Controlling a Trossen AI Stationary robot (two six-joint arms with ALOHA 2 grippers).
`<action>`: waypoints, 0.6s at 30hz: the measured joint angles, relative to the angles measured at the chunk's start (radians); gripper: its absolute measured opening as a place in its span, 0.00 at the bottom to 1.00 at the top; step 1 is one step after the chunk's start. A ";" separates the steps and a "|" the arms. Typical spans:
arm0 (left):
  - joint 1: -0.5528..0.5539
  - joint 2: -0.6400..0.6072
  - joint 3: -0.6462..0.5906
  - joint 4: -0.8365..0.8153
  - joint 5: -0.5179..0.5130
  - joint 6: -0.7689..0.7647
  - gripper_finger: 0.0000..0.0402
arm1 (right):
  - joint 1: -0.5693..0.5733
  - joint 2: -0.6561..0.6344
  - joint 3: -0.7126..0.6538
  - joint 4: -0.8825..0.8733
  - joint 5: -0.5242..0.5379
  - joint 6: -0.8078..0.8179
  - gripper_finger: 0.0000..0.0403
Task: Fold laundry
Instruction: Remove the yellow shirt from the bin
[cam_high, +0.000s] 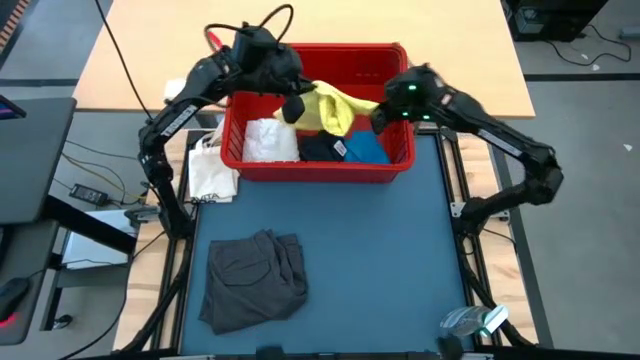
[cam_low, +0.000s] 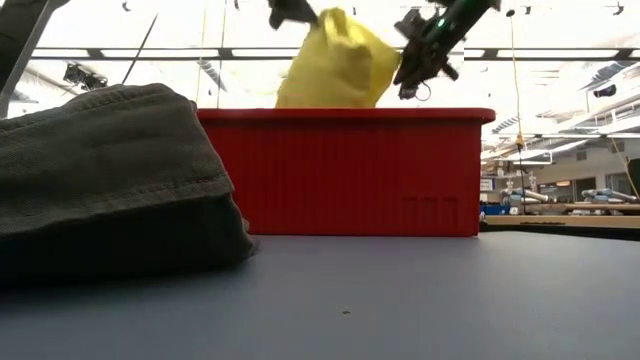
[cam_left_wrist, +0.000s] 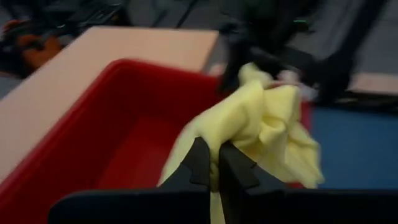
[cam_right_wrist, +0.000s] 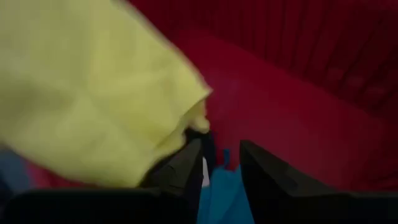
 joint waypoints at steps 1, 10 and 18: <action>-0.025 0.000 0.026 -0.022 0.008 -0.017 0.02 | 0.000 -0.031 0.000 0.000 0.000 0.000 0.28; -0.293 -0.001 0.074 -0.017 0.188 -0.201 0.03 | 0.004 -0.267 0.001 -0.091 -0.019 0.067 0.28; -0.459 0.002 0.074 0.174 0.320 -0.400 0.03 | 0.068 -0.337 0.001 -0.264 -0.019 0.098 0.28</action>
